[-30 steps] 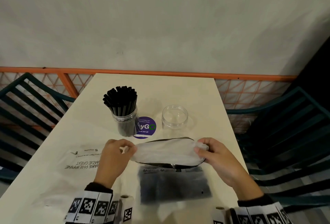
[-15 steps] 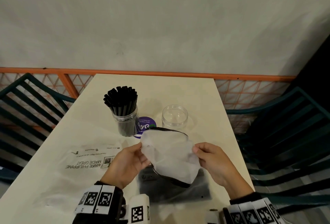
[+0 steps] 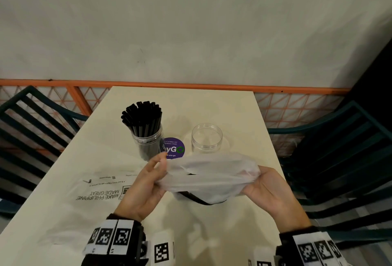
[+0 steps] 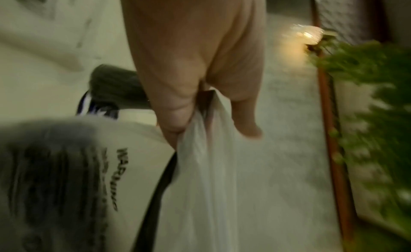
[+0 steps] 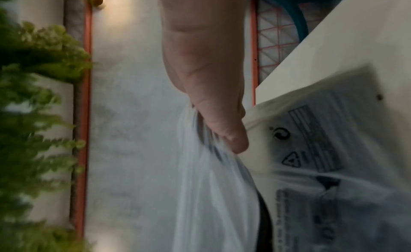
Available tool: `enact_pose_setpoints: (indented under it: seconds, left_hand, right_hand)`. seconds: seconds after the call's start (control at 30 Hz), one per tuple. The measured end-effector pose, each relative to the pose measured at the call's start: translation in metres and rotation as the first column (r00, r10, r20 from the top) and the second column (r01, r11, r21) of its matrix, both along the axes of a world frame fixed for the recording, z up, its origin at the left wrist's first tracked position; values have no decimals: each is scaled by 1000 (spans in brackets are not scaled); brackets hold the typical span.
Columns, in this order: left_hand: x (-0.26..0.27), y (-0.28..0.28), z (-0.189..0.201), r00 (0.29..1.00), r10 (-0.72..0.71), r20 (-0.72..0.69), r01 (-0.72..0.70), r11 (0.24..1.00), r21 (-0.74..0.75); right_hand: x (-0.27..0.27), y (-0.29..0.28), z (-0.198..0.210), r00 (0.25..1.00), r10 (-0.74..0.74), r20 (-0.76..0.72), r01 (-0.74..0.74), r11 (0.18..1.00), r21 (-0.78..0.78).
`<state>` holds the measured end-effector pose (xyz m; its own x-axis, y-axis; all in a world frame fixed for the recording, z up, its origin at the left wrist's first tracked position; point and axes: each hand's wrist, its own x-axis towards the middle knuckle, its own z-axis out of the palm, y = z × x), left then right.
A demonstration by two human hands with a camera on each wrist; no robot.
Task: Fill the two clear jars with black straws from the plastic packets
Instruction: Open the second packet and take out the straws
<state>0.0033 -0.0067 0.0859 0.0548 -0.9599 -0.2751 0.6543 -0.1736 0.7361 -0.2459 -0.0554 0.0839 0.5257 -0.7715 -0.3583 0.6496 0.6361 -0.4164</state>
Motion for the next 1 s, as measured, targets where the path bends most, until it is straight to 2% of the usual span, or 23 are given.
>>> enact_pose_setpoints:
  seconds: [0.1, 0.17, 0.2, 0.27, 0.33, 0.37, 0.4, 0.43, 0.47, 0.5, 0.53, 0.57, 0.67, 0.7, 0.77, 0.87, 0.93, 1.0]
  left_hand:
    - [3, 2, 0, 937, -70, 342, 77, 997, -7]
    - [4, 2, 1, 827, -29, 562, 29, 1000, 10]
    - [6, 2, 0, 755, 3, 656, 0, 1000, -4]
    - [9, 3, -1, 573, 49, 818, -36, 999, -34]
    - [12, 4, -2, 350, 92, 932, -77, 995, -69]
    - [13, 5, -3, 241, 109, 964, -102, 991, -86]
    - [14, 6, -4, 164, 130, 978, -122, 986, -110]
    - [13, 6, -4, 119, 145, 982, -133, 983, -129]
    - [12, 7, -4, 107, 157, 982, -139, 980, -141]
    - [10, 7, -6, 123, 152, 981, -136, 981, -135]
    - [9, 7, -8, 165, 136, 977, -127, 985, -116]
    - [7, 6, -10, 238, 102, 966, -114, 991, -76]
    - [-5, 4, -11, 594, 4, 805, -56, 998, 37]
    - [-10, 3, -9, 684, -21, 729, -39, 997, 65]
    - [-18, 3, -6, 815, -78, 573, 4, 992, 130]
    - [-17, 2, -7, 931, -198, 306, 132, 965, 225]
    - [-9, 3, -10, 967, -220, 128, 183, 950, 253]
    - [-1, 4, -13, 984, -168, -62, 178, 953, 246]
  right_hand:
    - [1, 2, 2, 989, -47, -140, 28, 991, -134]
    - [1, 4, -4, 925, -124, -360, 38, 971, -235]
    - [-1, 5, -10, 846, -158, -510, 5, 957, -289]
    - [0, 4, -15, 618, -227, -753, -104, 925, -365]
    - [-1, 3, -18, 369, -348, -862, -165, 888, -429]
    - [-2, 1, -18, 270, -405, -874, -169, 873, -457]
    - [-3, 0, -19, 199, -442, -875, -172, 863, -475]
    - [-4, 0, -20, 155, -469, -870, -186, 851, -492]
    - [-4, 1, -19, 126, -483, -867, -213, 840, -499]
    - [-4, 3, -18, 122, -488, -865, -235, 832, -502]
    - [-2, 4, -17, 152, -489, -859, -227, 829, -511]
    - [0, 5, -15, 205, -480, -853, -194, 834, -516]
    - [12, 8, -15, 339, -414, -845, -155, 861, -485]
    - [16, 9, -16, 378, -383, -843, -164, 868, -468]
    - [21, 12, -20, 478, -305, -823, -177, 885, -431]
    - [21, 11, -23, 632, -136, -763, -169, 937, -307]
    - [15, 7, -23, 785, -33, -618, -96, 980, -175]
    - [1, 1, -20, 910, -9, -414, -11, 999, -45]
